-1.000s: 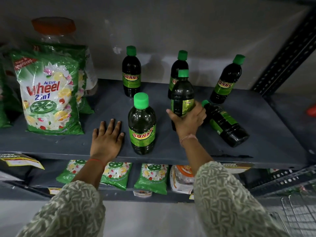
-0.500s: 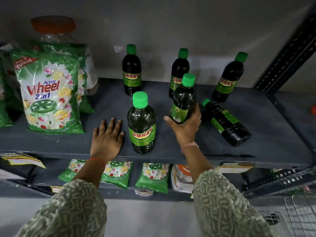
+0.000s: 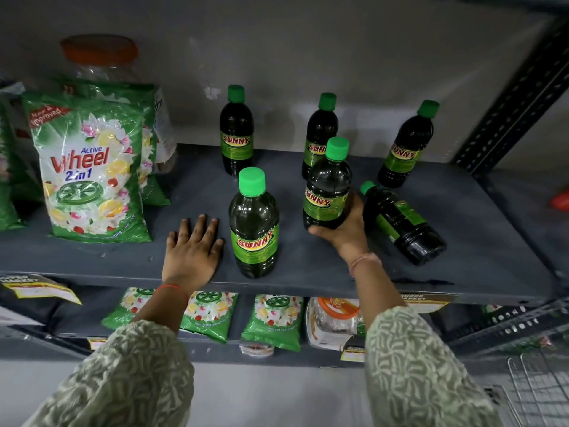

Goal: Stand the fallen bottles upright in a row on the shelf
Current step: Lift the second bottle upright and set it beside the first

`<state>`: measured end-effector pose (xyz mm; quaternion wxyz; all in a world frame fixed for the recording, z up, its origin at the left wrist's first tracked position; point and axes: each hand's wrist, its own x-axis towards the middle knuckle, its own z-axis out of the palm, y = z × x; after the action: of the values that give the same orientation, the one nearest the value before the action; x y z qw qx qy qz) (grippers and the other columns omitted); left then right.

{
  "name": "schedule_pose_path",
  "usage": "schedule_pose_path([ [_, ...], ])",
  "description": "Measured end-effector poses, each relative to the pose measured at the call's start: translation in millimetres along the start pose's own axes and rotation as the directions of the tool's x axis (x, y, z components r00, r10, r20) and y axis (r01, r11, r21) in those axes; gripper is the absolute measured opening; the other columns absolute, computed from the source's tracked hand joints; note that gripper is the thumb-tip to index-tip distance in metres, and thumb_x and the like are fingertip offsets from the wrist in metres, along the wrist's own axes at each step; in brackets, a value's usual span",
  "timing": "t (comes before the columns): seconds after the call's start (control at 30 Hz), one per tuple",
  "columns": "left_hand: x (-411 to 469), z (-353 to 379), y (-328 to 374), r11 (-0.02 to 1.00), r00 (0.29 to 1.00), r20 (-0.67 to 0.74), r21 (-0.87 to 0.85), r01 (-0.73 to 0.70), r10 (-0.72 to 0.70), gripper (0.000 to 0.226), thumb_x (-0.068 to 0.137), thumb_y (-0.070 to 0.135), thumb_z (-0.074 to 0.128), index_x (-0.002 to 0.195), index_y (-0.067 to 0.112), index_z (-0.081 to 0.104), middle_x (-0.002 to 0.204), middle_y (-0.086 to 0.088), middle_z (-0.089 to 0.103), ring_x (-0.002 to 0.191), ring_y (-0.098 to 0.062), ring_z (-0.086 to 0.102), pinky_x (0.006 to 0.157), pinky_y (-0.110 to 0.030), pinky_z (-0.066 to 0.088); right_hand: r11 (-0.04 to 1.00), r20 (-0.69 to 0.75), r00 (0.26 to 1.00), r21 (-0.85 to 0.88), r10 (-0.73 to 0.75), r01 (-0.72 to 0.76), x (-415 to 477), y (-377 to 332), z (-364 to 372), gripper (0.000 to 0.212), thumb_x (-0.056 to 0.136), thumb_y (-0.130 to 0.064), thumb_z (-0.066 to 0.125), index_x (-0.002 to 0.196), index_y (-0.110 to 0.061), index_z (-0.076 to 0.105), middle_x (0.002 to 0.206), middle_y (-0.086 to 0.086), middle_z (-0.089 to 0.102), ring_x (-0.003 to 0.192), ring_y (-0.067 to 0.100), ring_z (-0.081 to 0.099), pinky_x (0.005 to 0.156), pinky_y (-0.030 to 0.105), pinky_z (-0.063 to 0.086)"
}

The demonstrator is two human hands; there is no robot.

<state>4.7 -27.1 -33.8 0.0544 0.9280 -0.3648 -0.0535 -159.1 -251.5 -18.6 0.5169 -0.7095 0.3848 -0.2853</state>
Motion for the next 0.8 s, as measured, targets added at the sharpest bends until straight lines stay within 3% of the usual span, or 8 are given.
schedule_pose_path([
  [0.07,0.8,0.0,-0.7,1.000,1.000,0.005,0.006,0.003,-0.003,0.066,0.083,0.045,0.007,0.145,0.021,0.011,0.158,-0.003,0.009,0.145,-0.033,0.005,0.116,-0.049,0.013,0.996,-0.154,0.987,-0.084,-0.053,0.041,-5.4,-1.5,18.2,0.115,0.034,-0.033,0.091,0.132,-0.008,0.035,0.130,0.017,0.050,0.123,0.030,0.043,0.105,0.043,0.038],
  [0.13,1.4,1.5,-1.2,1.000,1.000,0.003,0.016,0.004,-0.004,0.058,0.091,0.043,0.011,0.145,0.022,0.010,0.158,-0.003,0.007,0.145,-0.033,0.004,0.117,-0.050,0.013,0.996,-0.206,0.976,-0.072,-0.066,0.053,-7.6,-2.9,24.6,0.096,0.039,-0.026,0.090,0.120,-0.004,0.045,0.119,0.019,0.058,0.113,0.033,0.052,0.096,0.045,0.047],
  [0.2,2.1,2.4,-2.0,1.000,1.000,0.002,0.006,0.004,-0.004,0.059,0.090,0.043,0.010,0.145,0.022,0.009,0.159,-0.003,0.007,0.145,-0.033,0.003,0.117,-0.050,0.012,0.998,-0.160,0.985,-0.037,-0.063,0.057,-8.3,-3.7,19.2,0.077,0.048,-0.013,0.088,0.114,-0.003,0.050,0.113,0.020,0.062,0.103,0.028,0.058,0.086,0.036,0.049],
  [0.27,2.3,2.4,-1.9,1.000,1.000,0.007,-0.003,0.005,-0.005,0.058,0.091,0.043,0.010,0.145,0.023,0.008,0.159,-0.002,0.006,0.145,-0.032,0.003,0.117,-0.049,0.011,0.997,-0.060,0.997,-0.050,-0.057,0.054,-8.9,-4.8,10.9,0.068,0.057,-0.004,0.083,0.117,-0.002,0.050,0.114,0.017,0.063,0.100,0.020,0.056,0.080,0.021,0.042],
  [0.37,1.4,1.8,0.1,1.000,1.000,0.002,-0.011,0.002,-0.002,0.053,0.095,0.039,0.019,0.145,0.022,0.009,0.159,-0.003,0.007,0.145,-0.033,0.002,0.117,-0.050,0.011,0.997,0.040,0.998,-0.068,-0.043,0.045,-9.4,-2.8,6.1,0.077,0.064,-0.002,0.077,0.131,-0.006,0.040,0.123,0.011,0.059,0.113,0.019,0.053,0.087,0.022,0.038],
  [0.47,0.1,-0.7,1.2,0.999,1.000,-0.021,-0.053,0.002,-0.003,0.053,0.095,0.038,0.022,0.145,0.022,0.012,0.158,-0.003,0.008,0.145,-0.033,-0.001,0.118,-0.049,0.009,0.999,0.013,0.999,-0.011,-0.036,0.036,-12.9,-5.5,7.6,0.096,0.061,-0.001,0.080,0.140,-0.009,0.026,0.129,0.006,0.053,0.119,0.017,0.048,0.100,0.030,0.039],
  [0.63,-2.4,-2.0,0.8,0.993,0.995,-0.048,-0.075,-0.090,0.087,0.054,0.095,0.037,0.017,0.145,0.015,0.013,0.158,-0.003,0.009,0.146,-0.023,-0.003,0.120,-0.038,0.004,0.995,-0.043,0.997,-0.077,-0.069,0.066,-26.3,-14.9,11.6,0.071,0.064,-0.002,0.078,0.126,-0.006,0.043,0.124,0.015,0.059,0.114,0.023,0.054,0.084,0.017,0.038],
  [0.8,-2.5,-3.4,2.3,0.988,0.996,-0.004,-0.131,-0.086,0.087,0.052,0.097,0.030,0.025,0.144,0.011,0.013,0.158,-0.006,0.012,0.146,-0.024,0.007,0.119,-0.038,0.008,0.984,-0.031,0.994,-0.149,-0.105,0.099,-65.4,-7.1,7.3,0.069,0.068,-0.009,0.077,0.128,-0.006,0.042,0.126,0.014,0.056,0.117,0.024,0.051,0.087,0.017,0.034],
])
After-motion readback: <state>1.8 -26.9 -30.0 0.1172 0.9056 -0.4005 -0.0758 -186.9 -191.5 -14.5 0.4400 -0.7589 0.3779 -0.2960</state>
